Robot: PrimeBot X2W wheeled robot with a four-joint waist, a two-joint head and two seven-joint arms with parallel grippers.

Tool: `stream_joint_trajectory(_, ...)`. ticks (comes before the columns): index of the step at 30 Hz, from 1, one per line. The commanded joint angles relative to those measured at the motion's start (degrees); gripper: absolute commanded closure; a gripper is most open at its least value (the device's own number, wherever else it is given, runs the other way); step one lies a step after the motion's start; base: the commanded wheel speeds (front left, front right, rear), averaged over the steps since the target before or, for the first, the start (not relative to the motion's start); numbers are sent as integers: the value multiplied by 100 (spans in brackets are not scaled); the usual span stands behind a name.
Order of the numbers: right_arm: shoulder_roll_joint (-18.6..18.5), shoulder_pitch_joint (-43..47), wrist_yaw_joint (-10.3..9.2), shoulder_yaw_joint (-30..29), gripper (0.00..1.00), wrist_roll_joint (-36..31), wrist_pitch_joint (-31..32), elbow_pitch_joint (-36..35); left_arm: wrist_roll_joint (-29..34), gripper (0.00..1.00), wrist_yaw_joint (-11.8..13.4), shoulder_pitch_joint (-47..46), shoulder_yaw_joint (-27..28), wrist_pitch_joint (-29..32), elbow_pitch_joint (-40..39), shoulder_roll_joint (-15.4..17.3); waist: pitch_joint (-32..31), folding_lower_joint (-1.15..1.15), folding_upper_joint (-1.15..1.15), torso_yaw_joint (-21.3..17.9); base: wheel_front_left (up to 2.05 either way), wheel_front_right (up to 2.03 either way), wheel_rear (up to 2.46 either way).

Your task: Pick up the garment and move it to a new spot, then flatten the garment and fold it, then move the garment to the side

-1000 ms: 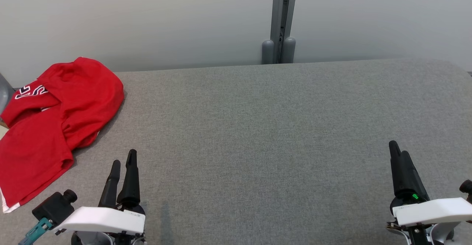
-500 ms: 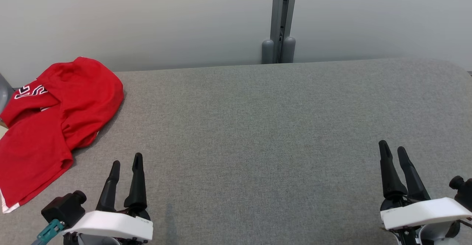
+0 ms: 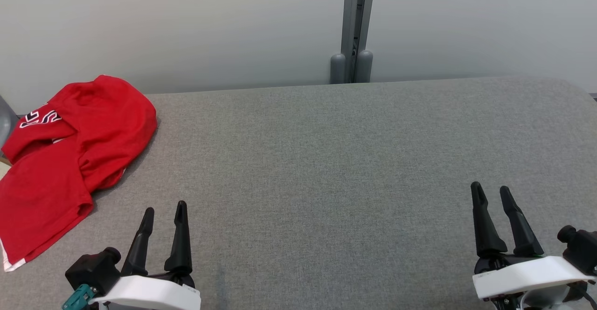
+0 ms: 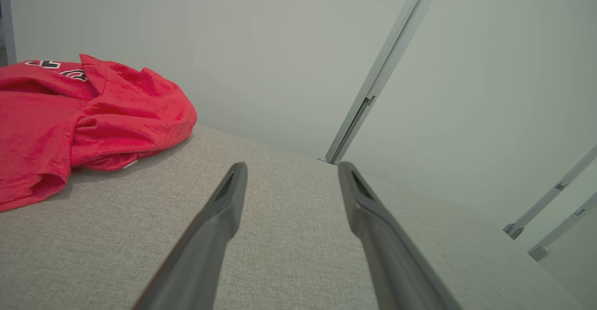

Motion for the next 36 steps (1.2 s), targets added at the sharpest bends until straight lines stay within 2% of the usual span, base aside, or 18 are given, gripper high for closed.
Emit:
stream_joint_trajectory(1, -48, -1, 8, 7, 0, -125, -60, -83, 145, 0, 30, -12, -8, -44, -65, 37, -5, 0, 0, 0, 0, 0, 0)
stream_joint_trajectory(36, -76, 131, 12, 190, 0, -1920, -499, 79, 1422, 0, 282, 232, -153, -477, 122, 55, -65, 0, 0, 13, 0, 0, 0)
